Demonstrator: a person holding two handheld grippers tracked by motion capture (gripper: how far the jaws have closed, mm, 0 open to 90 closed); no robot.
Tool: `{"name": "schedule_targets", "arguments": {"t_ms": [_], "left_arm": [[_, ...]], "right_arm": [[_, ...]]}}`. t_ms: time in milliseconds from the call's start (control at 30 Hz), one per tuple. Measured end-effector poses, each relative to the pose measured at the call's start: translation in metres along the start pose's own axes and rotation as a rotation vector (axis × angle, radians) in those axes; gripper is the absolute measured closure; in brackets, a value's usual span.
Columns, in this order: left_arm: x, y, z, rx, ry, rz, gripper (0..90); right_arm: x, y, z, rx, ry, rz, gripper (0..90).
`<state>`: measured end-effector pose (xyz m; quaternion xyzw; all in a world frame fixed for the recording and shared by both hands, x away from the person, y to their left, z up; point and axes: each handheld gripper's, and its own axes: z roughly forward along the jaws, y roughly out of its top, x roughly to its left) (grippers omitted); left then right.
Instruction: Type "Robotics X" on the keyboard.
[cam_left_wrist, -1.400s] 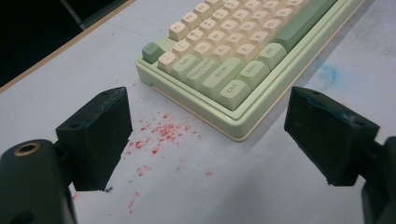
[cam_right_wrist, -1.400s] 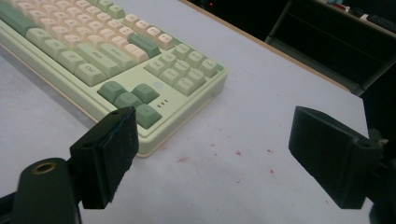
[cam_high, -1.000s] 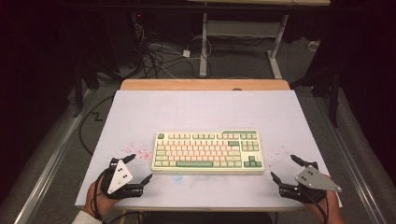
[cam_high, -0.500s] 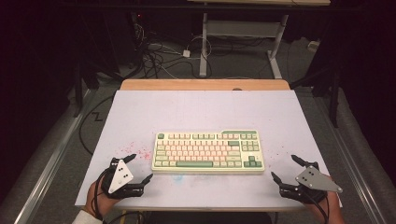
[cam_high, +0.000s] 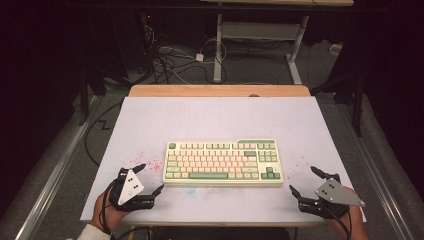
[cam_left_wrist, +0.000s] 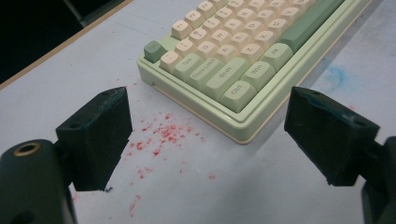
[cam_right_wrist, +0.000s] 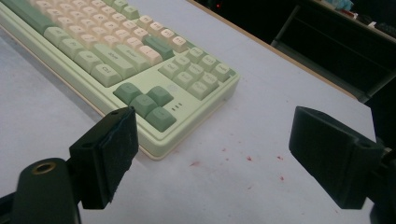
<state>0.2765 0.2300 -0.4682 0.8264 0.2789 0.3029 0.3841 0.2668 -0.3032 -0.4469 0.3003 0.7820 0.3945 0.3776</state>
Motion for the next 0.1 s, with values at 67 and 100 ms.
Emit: {"name": "schedule_targets", "arguments": {"t_ms": [67,100], "left_arm": [[-0.0004,0.0007,0.0008,0.003,0.005,0.004,14.6],[-0.0006,0.0012,0.0009,0.004,0.008,0.006,14.6]], "right_arm": [[-0.0003,-0.0003,-0.0001,0.0,0.001,0.003,16.2],[0.0,-0.0002,-0.0002,0.001,0.002,0.002,16.2]]}}
